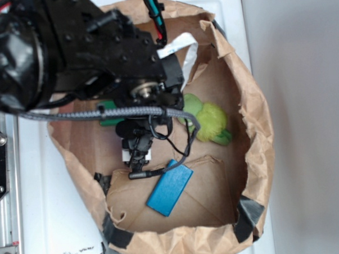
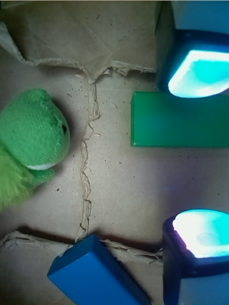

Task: Grab the green block.

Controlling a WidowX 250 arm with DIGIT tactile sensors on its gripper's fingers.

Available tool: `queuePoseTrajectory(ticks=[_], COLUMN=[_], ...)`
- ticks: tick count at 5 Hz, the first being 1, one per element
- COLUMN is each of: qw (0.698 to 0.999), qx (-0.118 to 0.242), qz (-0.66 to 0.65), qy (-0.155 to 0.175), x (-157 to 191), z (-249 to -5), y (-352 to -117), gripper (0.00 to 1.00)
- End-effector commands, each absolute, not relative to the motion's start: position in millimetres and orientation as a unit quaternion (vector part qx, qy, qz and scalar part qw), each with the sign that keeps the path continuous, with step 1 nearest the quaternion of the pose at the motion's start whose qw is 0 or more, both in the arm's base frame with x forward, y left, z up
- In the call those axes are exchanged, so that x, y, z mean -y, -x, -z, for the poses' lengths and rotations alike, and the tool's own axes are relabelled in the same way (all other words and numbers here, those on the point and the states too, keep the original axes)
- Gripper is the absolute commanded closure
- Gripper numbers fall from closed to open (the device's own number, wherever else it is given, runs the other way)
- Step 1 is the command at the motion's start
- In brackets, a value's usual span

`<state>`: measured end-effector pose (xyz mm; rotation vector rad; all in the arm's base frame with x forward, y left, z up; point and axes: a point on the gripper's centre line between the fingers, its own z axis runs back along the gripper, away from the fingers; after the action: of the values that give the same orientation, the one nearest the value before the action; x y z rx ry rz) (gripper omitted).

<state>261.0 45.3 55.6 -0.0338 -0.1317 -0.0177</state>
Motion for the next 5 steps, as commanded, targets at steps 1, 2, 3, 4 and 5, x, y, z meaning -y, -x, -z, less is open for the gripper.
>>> queuePoseTrajectory(ticks=[1,2,3,4,5], qw=[0.991,0.991,0.991,0.991,0.991], qx=[0.119,0.117,0.112,0.109,0.112], qz=[-0.038,-0.040,-0.046,-0.051,-0.048], qy=[0.040,0.048,0.048,0.052,0.052], x=[-91,-107,-118,-121,-120], z=[-82,-84,-81,-81,-81], y=[-270,-269,-270,-271,-268], gripper=[0.00,0.00,0.00,0.00,0.00])
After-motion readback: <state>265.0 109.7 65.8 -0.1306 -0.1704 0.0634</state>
